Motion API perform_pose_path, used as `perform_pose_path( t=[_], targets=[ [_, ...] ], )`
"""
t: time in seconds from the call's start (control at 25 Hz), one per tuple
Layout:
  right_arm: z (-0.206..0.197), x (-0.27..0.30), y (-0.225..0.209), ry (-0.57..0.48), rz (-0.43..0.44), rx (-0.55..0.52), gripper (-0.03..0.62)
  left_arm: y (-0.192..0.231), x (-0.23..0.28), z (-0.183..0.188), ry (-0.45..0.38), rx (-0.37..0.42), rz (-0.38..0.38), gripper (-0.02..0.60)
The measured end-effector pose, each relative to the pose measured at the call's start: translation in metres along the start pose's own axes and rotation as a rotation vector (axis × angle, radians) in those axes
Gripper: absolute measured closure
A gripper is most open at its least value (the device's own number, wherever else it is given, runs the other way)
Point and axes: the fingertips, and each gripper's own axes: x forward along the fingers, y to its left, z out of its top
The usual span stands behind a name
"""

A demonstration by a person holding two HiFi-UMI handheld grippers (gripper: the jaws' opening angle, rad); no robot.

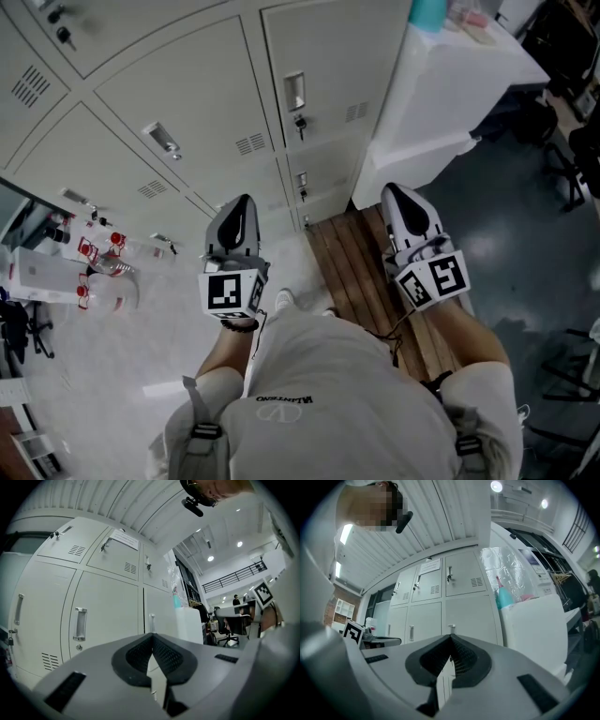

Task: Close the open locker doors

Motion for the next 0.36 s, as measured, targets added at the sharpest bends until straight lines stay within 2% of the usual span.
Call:
perform_pose_path(
  t=[0.36],
  targets=[
    [-0.0014, 0.0012, 0.0007, 0.01, 0.003, 0.013, 0.585, -0.0045, 0.0013, 0.0022, 0.003, -0.004, -0.007, 0.578]
  ],
)
